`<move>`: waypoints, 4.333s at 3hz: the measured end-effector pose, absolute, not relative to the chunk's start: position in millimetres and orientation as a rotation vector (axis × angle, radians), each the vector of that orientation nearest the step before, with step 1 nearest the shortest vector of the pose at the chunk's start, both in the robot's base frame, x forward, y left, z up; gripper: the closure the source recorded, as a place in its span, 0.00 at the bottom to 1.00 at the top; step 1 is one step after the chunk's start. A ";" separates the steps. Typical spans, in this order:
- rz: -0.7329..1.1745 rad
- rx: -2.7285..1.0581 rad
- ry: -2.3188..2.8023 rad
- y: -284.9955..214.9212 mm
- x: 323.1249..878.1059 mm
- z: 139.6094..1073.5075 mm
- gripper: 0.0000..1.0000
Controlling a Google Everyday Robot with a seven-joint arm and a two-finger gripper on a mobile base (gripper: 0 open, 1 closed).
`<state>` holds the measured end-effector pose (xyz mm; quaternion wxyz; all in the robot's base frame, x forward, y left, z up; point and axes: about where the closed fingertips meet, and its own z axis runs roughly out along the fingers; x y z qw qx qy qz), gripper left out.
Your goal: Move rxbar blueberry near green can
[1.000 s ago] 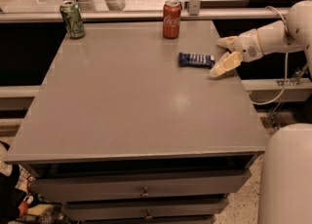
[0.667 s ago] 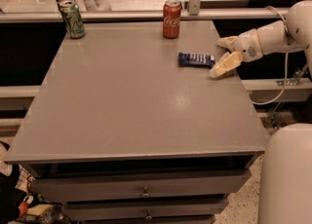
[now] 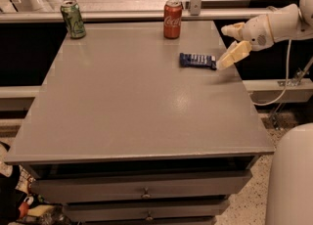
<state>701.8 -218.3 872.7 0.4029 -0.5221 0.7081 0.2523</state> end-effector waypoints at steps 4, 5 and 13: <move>0.697 -1.380 1.734 -208.4 698.7 850.3 0.00; 0.715 -1.402 1.709 -202.0 698.6 842.3 0.00; 0.701 -1.426 1.791 -187.6 710.7 839.2 1.00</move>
Offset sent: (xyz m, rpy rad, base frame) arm -0.0008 0.0009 -0.0132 0.0257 0.0137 0.0559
